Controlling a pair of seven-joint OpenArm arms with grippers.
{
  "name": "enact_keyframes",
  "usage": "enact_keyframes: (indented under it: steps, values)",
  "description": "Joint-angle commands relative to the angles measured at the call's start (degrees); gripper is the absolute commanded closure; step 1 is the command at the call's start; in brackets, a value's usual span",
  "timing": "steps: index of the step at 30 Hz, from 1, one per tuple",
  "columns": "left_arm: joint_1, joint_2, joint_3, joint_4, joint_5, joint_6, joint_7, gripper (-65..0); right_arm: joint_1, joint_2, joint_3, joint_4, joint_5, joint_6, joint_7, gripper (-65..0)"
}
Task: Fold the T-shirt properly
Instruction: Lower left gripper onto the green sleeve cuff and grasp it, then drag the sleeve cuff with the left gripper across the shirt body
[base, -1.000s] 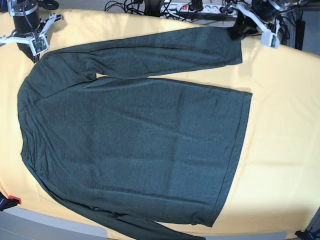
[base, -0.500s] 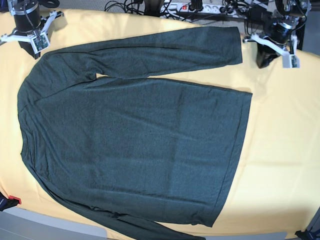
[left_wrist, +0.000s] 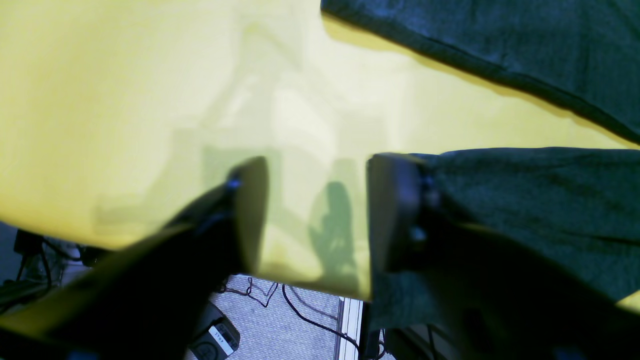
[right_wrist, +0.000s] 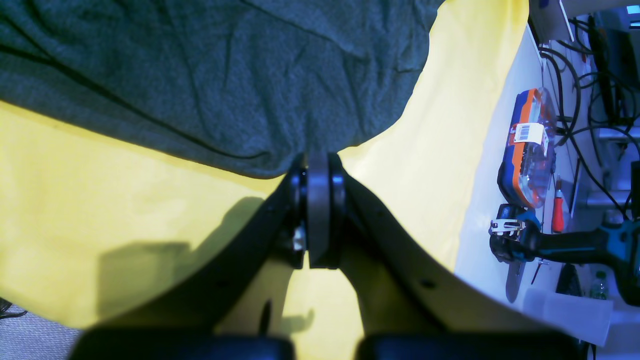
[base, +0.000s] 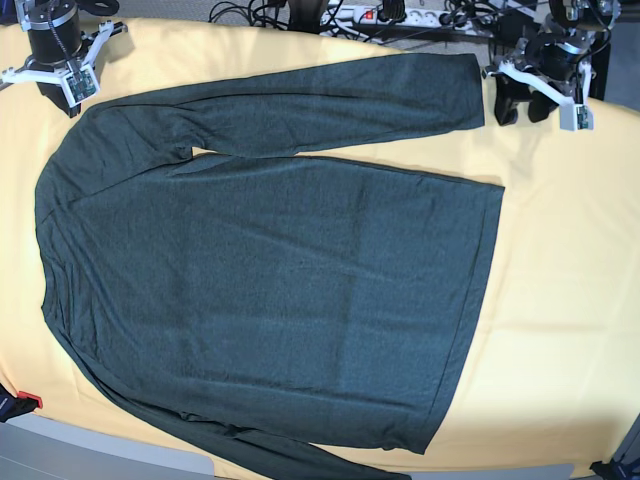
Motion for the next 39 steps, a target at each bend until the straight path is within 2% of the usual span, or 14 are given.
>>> enact_keyframes:
  steps: [1, 16, 26, 29, 32, 36, 37, 39]
  values:
    - [0.46, -0.46, -0.37, 0.85, -0.26, 0.44, -1.03, -39.1, -0.5, 0.46, 0.48, 0.87, -0.24, -0.63, 0.85, 0.0]
    - [-0.33, -0.46, 3.32, -3.69, -1.16, 0.61, -0.66, -39.0, -0.48, 0.46, 0.48, 0.87, -0.24, -0.66, 0.87, 0.0]
    - [-1.6, -0.48, 8.98, -5.05, -2.78, -5.77, 0.33, -39.0, -0.5, 0.46, 0.48, 0.87, -0.24, -0.66, 0.85, 0.0]
    - [-1.6, -0.48, 10.91, -5.05, -2.89, -6.56, 0.48, -39.0, -0.48, 0.46, 0.48, 0.87, -0.24, -0.68, 0.85, 0.0]
    - [-1.62, -0.48, 12.46, -5.05, -2.93, -9.2, 0.48, -39.0, -0.48, 0.46, 0.48, 0.87, -0.24, -0.66, 0.85, 0.0]
    - [-1.62, -0.46, 13.57, -5.05, -2.91, -9.68, 0.33, -39.0, -0.48, 0.46, 0.48, 0.87, -0.24, -0.66, 0.85, 0.0]
    - [-1.62, -0.48, 13.55, -5.05, -2.84, -9.6, -0.04, -38.2, -0.5, 0.46, 0.48, 0.87, -0.24, -0.66, 0.85, 0.0]
    - [-1.62, -0.48, 13.55, -5.05, -2.08, -8.17, -1.25, -29.5, -0.48, 0.46, 0.48, 0.87, -0.24, -0.66, 0.85, 0.0]
